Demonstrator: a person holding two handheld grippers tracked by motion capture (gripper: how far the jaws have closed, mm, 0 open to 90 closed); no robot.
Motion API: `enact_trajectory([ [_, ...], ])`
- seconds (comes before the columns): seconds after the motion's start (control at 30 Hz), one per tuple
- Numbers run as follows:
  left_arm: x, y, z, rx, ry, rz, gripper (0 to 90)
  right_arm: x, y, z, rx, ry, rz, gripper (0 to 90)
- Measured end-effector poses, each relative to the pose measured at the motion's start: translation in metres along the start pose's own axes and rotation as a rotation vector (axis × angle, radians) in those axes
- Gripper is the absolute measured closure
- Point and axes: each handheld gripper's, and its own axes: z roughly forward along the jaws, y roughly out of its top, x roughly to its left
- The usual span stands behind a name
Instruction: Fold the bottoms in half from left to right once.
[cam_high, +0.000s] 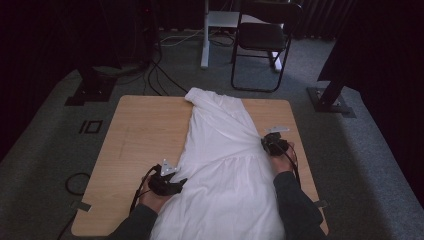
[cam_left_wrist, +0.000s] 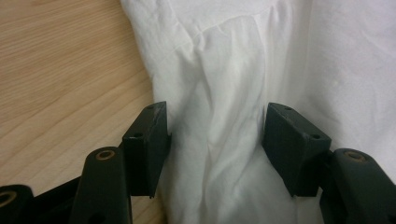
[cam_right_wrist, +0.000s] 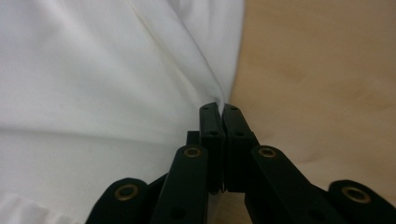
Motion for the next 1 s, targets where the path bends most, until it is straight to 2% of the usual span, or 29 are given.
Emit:
enact_trajectory([
  [0.03, 0.000, 0.000, 0.000, 0.000, 0.000, 0.000, 40.7, 0.000, 0.000, 0.000, 0.000, 0.000, 0.000, 88.1],
  [0.07, 0.003, 0.006, -0.004, -0.020, 0.022, -0.001, 40.7, 0.000, -0.005, 0.006, 0.013, 0.009, 0.015, 87.9],
  [0.1, 0.010, 0.020, -0.008, -0.050, 0.040, -0.011, 39.1, -0.001, -0.011, 0.012, 0.006, 0.027, 0.063, 88.0],
  [0.17, 0.017, 0.039, -0.009, -0.079, 0.062, -0.012, 38.8, -0.001, -0.010, 0.012, 0.013, 0.027, 0.063, 87.6],
  [0.23, 0.022, 0.060, -0.002, -0.091, 0.079, -0.007, 37.8, 0.000, -0.009, 0.012, 0.021, 0.018, 0.052, 86.5],
  [0.27, 0.022, 0.060, -0.002, -0.091, 0.079, -0.007, 37.5, 0.000, -0.009, 0.012, 0.021, 0.018, 0.052, 86.5],
  [0.3, 0.026, 0.079, 0.013, -0.075, 0.084, -0.014, 37.2, -0.001, -0.009, 0.012, 0.020, 0.020, 0.062, 85.8],
  [0.33, 0.028, 0.086, 0.023, -0.058, 0.089, -0.015, 37.2, -0.002, -0.009, 0.012, 0.016, 0.026, 0.070, 85.7],
  [0.37, 0.030, 0.091, 0.035, -0.035, 0.088, -0.024, 37.2, -0.003, -0.010, 0.012, 0.012, 0.034, 0.081, 85.6],
  [0.4, 0.030, 0.091, 0.035, -0.035, 0.088, -0.024, 37.2, -0.003, -0.010, 0.012, 0.012, 0.034, 0.081, 85.6],
  [0.43, 0.033, 0.096, 0.057, 0.024, 0.087, -0.043, 37.2, -0.005, -0.012, 0.012, 0.001, 0.049, 0.099, 85.6],
  [0.47, 0.035, 0.097, 0.066, 0.051, 0.074, -0.069, 37.2, -0.006, -0.013, 0.012, -0.005, 0.054, 0.102, 85.6],
  [0.53, 0.036, 0.097, 0.071, 0.067, 0.072, -0.083, 39.3, -0.006, -0.013, 0.012, -0.007, 0.057, 0.107, 85.6],
  [0.57, 0.037, 0.092, 0.081, 0.104, 0.071, -0.102, 47.3, -0.007, -0.014, 0.012, -0.011, 0.065, 0.126, 85.6],
  [0.6, 0.037, 0.092, 0.081, 0.104, 0.071, -0.102, 56.0, -0.007, -0.014, 0.012, -0.011, 0.065, 0.126, 85.6],
  [0.63, 0.039, 0.086, 0.078, 0.086, 0.025, -0.101, 68.7, -0.007, -0.016, 0.011, -0.012, 0.078, 0.140, 85.8],
  [0.67, 0.039, 0.086, 0.078, 0.086, 0.025, -0.101, 74.7, -0.007, -0.016, 0.011, -0.012, 0.078, 0.140, 85.8],
  [0.7, 0.036, 0.082, 0.071, 0.093, 0.032, -0.063, 78.5, -0.005, -0.019, 0.008, -0.012, 0.084, 0.134, 86.0],
  [0.73, 0.036, 0.082, 0.071, 0.093, 0.032, -0.063, 79.5, -0.005, -0.019, 0.008, -0.012, 0.084, 0.134, 86.0],
  [0.77, 0.034, 0.074, 0.062, 0.092, 0.046, -0.028, 80.3, 0.001, -0.024, 0.002, -0.011, 0.094, 0.116, 86.3],
  [0.8, 0.034, 0.068, 0.057, 0.082, 0.045, -0.026, 80.6, 0.004, -0.027, -0.001, -0.010, 0.096, 0.105, 86.4],
  [0.9, 0.031, 0.046, 0.040, 0.048, 0.018, -0.051, 81.2, 0.016, -0.041, -0.016, -0.010, 0.121, 0.076, 86.6],
  [0.93, 0.031, 0.046, 0.040, 0.048, 0.018, -0.051, 81.1, 0.016, -0.041, -0.016, -0.010, 0.121, 0.076, 86.6],
  [0.97, 0.024, 0.024, 0.024, 0.012, -0.011, -0.062, 81.1, 0.023, -0.055, -0.029, -0.017, 0.145, 0.066, 86.6],
  [1.0, 0.019, 0.015, 0.016, 0.004, -0.016, -0.056, 81.0, 0.027, -0.063, -0.036, -0.021, 0.160, 0.071, 86.6],
])
